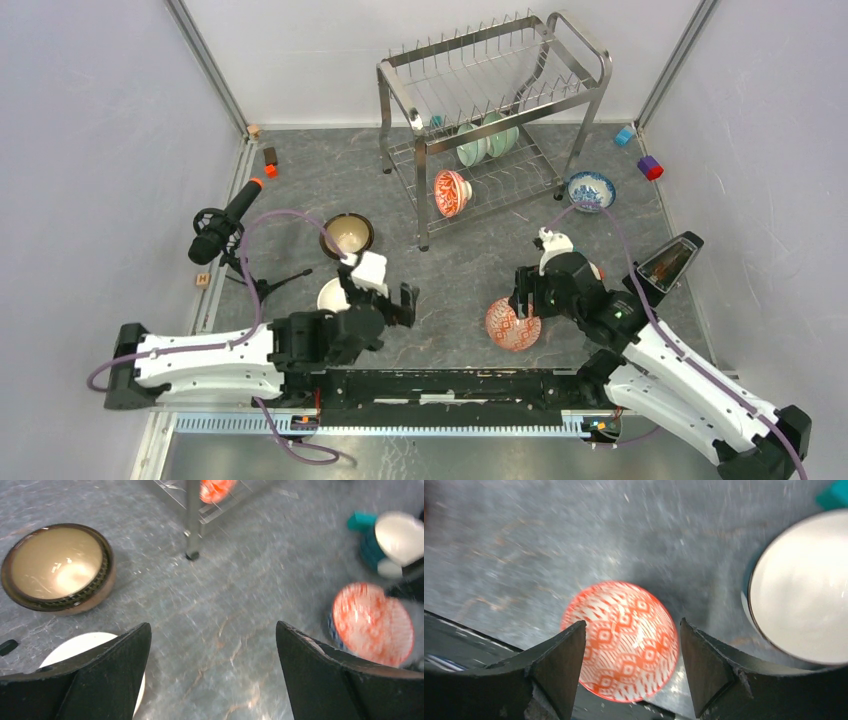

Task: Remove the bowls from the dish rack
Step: Move the bowl to the center of the board, then pick up the bowl from the dish rack.

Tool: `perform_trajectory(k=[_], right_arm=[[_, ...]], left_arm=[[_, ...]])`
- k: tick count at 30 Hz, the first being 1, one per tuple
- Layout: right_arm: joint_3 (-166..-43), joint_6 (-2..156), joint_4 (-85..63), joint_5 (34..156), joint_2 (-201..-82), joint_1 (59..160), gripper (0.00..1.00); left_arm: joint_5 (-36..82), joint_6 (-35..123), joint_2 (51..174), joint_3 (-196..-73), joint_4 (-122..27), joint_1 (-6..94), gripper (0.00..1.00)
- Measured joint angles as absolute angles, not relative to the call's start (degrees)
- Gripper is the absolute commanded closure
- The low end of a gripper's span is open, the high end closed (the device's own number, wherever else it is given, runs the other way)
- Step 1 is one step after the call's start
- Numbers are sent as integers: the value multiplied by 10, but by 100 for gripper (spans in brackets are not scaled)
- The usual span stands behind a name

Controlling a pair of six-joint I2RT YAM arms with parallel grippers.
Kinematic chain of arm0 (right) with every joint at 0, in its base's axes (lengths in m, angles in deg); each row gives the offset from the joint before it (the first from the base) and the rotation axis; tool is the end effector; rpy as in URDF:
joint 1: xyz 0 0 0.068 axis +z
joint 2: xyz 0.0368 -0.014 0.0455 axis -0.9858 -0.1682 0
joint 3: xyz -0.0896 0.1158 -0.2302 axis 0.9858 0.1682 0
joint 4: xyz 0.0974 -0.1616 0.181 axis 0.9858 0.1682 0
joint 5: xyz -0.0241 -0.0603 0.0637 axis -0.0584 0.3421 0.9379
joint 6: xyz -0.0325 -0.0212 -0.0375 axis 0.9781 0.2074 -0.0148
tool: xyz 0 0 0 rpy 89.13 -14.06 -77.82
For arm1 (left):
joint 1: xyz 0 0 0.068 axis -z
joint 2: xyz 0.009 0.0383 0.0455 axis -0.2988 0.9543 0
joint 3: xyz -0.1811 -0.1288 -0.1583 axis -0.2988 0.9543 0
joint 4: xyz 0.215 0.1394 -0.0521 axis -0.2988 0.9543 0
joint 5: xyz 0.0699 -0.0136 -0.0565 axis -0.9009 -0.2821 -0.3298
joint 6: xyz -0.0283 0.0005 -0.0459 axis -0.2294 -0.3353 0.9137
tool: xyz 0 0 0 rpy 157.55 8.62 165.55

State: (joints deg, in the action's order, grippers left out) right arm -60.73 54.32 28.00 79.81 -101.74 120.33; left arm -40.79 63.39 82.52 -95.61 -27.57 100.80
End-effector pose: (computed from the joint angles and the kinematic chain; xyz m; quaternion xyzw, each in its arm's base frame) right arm 0.1137 0.0891 0.2260 -0.0622 0.9318 0.1485 0.3252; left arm 0.0485 -0.1649 0.2603 0.1322 0.7906 -0.1527 0.5781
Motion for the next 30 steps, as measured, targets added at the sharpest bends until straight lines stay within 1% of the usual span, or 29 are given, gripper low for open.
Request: perform_trajectory(k=[4, 8, 11, 16, 20, 24, 30], right_arm=[[-624, 553, 216, 810, -989, 1203, 28], [-589, 556, 132, 837, -964, 1203, 29], [-550, 556, 81, 859, -955, 1203, 29], [-514, 556, 25, 881, -949, 1203, 29], [-497, 556, -15, 891, -936, 1203, 29], [-481, 556, -35, 893, -929, 1203, 29], [-471, 561, -44, 889, -919, 1203, 29]], left_arm=[[-341, 629, 796, -966, -307, 869, 0], [-263, 634, 809, -1002, -327, 742, 0], [-193, 659, 858, -1053, -345, 666, 0], [-77, 732, 982, -1130, -389, 545, 0], [-1, 794, 1092, -1178, -422, 480, 0], [65, 847, 1185, -1214, -462, 442, 1], [150, 921, 1290, -1270, -513, 414, 7]])
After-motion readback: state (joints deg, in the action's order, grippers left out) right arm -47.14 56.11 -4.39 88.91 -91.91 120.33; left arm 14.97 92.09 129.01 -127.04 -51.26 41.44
